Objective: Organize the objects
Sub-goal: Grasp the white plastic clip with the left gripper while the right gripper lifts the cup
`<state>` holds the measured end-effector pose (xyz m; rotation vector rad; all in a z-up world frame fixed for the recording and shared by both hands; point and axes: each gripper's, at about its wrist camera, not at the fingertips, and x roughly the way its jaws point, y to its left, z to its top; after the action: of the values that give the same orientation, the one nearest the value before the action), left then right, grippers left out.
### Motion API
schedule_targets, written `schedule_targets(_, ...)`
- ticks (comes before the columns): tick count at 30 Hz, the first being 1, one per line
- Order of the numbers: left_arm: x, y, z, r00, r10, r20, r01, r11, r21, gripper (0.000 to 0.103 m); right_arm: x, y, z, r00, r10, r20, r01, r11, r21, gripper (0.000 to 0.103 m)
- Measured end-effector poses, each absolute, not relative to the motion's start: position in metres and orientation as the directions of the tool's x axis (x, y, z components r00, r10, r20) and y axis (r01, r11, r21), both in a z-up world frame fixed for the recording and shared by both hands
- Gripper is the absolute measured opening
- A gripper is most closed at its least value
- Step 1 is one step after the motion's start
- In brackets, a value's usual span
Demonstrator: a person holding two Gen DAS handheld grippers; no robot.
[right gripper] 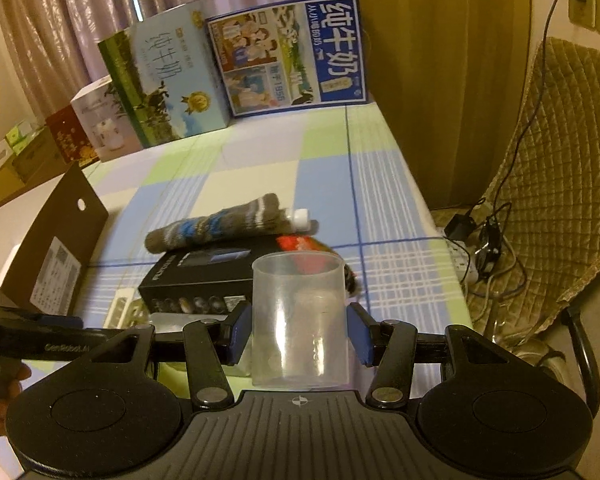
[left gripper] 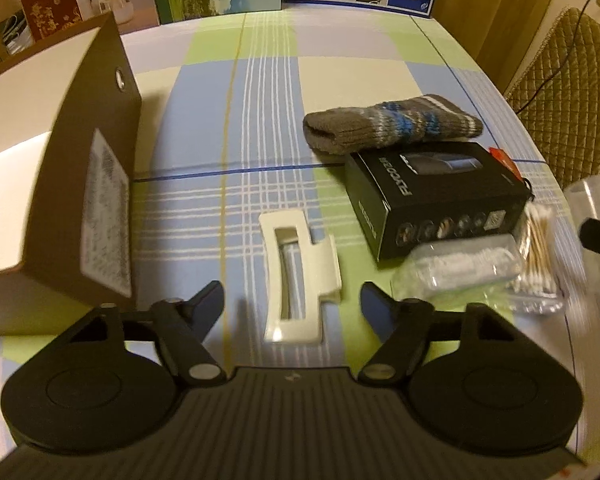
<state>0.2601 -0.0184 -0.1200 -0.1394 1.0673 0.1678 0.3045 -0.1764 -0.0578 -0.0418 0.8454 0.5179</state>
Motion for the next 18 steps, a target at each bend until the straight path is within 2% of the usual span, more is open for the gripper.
schedule_targets(8,0.279,-0.018,-0.134,0.454,0.06,-0.889,-0.22,0.974,-0.047,0.036,0.319,-0.187,-0.062,0.54,0.418,-0.731,-0.453,0.876,0.166,0.049)
schedule_targets(18,0.269,-0.019,-0.122,0.5,0.075,-0.863,-0.258,0.964,-0.065,0.035,0.33,-0.185,-0.063,0.531,0.439,-0.725,-0.473,0.863,0.176,0.049)
